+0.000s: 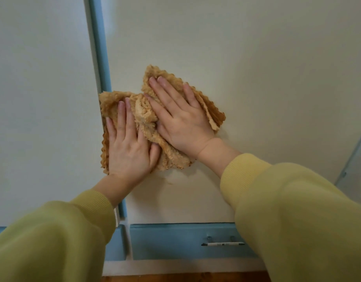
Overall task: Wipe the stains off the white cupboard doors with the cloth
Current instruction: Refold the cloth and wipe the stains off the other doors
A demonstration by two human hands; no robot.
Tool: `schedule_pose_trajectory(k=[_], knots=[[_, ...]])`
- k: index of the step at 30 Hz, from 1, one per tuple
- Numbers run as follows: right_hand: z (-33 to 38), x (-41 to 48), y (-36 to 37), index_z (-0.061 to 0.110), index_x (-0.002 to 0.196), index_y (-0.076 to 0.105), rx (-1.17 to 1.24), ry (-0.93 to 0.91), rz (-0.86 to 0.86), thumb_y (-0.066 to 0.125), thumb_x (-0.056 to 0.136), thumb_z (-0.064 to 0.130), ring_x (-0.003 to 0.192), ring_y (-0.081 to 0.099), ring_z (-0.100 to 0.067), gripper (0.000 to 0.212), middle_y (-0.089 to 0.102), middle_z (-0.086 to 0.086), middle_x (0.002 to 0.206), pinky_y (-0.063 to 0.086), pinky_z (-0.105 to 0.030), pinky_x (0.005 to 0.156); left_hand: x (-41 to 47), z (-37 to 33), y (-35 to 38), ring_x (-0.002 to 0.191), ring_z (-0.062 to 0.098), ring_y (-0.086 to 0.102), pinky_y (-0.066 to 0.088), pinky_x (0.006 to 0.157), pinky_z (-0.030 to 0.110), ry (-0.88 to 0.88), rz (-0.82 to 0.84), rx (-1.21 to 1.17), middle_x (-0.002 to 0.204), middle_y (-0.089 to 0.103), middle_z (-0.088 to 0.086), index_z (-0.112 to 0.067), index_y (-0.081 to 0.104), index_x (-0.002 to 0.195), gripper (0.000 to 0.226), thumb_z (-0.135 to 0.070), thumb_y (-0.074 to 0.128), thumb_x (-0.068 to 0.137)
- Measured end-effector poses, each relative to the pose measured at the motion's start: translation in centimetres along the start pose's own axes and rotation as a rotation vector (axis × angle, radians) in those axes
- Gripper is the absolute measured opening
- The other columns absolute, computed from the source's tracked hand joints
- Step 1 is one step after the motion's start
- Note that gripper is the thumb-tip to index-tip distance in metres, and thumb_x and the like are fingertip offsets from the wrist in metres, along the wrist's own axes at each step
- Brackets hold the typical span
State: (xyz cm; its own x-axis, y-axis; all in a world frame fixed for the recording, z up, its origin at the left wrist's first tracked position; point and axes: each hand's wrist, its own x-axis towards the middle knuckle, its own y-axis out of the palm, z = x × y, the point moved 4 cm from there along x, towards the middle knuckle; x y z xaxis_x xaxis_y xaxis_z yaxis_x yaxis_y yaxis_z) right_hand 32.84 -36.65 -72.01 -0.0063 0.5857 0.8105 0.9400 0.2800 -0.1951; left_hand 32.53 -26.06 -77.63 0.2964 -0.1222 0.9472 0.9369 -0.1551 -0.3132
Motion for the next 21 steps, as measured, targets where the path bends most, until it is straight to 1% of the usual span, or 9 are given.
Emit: schedule_pose_trajectory(k=[4, 7, 10, 14, 18, 19, 21], knots=[[-1.8, -0.8, -0.6, 0.005, 0.113, 0.065, 0.058, -0.050, -0.071, 0.048, 0.081, 0.016, 0.118, 0.055, -0.029, 0.038, 0.059, -0.015, 0.124, 0.026, -0.046, 0.102, 0.7, -0.9, -0.1, 0.134, 0.038, 0.011, -0.006, 0.113, 0.043, 0.105, 0.024, 0.051, 0.143, 0.024, 0.033, 0.002, 0.016, 0.141, 0.071, -0.040, 0.033, 0.088], [-4.7, -2.9, -1.6, 0.005, 0.116, 0.063, 0.050, -0.025, -0.067, 0.050, 0.082, 0.019, 0.121, 0.051, -0.029, 0.038, 0.057, -0.016, 0.127, 0.021, -0.044, 0.106, 2.0, -3.7, 0.1, 0.135, 0.037, 0.012, -0.003, 0.112, 0.046, 0.223, 0.027, 0.061, 0.144, 0.025, 0.030, 0.000, 0.019, 0.141, 0.069, -0.041, 0.035, 0.088], [-8.6, -5.8, -2.8, 0.007, 0.120, 0.057, -0.023, 0.028, -0.047, 0.048, 0.086, 0.024, 0.126, 0.044, -0.027, 0.039, 0.052, -0.016, 0.132, 0.016, -0.043, 0.108, 3.6, -7.8, 0.5, 0.135, 0.035, 0.013, -0.001, 0.111, 0.049, 0.324, 0.001, 0.049, 0.145, 0.027, 0.027, -0.001, 0.024, 0.141, 0.068, -0.041, 0.039, 0.088], [-12.7, -10.1, -4.4, 0.011, 0.131, 0.044, -0.074, 0.187, -0.040, 0.036, 0.092, 0.033, 0.131, 0.033, -0.026, 0.045, 0.046, -0.018, 0.137, 0.011, -0.039, 0.111, 4.8, -13.1, 1.4, 0.137, 0.031, 0.016, 0.002, 0.111, 0.050, 0.369, 0.004, 0.002, 0.147, 0.028, 0.023, -0.007, 0.030, 0.141, 0.067, -0.042, 0.043, 0.086], [-15.0, -14.4, -5.2, 0.013, 0.136, 0.038, -0.088, 0.434, -0.050, 0.025, 0.095, 0.042, 0.133, 0.026, -0.028, 0.053, 0.041, -0.022, 0.139, 0.003, -0.034, 0.114, 5.0, -17.2, 2.1, 0.138, 0.031, 0.022, 0.001, 0.111, 0.049, 0.364, -0.007, -0.084, 0.148, 0.029, 0.020, -0.014, 0.033, 0.142, 0.066, -0.044, 0.045, 0.084], [-15.2, -15.4, -5.3, 0.012, 0.137, 0.038, -0.094, 0.493, -0.063, 0.023, 0.095, 0.044, 0.133, 0.024, -0.029, 0.055, 0.039, -0.024, 0.139, 0.003, -0.036, 0.114, 4.9, -18.1, 2.4, 0.138, 0.031, 0.023, 0.000, 0.111, 0.049, 0.376, -0.006, -0.089, 0.148, 0.029, 0.020, -0.014, 0.034, 0.141, 0.066, -0.044, 0.046, 0.084], [-15.5, -17.1, -5.3, 0.010, 0.137, 0.037, -0.096, 0.601, -0.112, 0.021, 0.095, 0.045, 0.133, 0.023, -0.031, 0.057, 0.037, -0.027, 0.139, 0.010, -0.044, 0.111, 4.6, -19.6, 2.8, 0.138, 0.031, 0.025, 0.000, 0.111, 0.049, 0.408, 0.007, -0.098, 0.148, 0.030, 0.018, -0.014, 0.035, 0.141, 0.065, -0.043, 0.046, 0.083]])
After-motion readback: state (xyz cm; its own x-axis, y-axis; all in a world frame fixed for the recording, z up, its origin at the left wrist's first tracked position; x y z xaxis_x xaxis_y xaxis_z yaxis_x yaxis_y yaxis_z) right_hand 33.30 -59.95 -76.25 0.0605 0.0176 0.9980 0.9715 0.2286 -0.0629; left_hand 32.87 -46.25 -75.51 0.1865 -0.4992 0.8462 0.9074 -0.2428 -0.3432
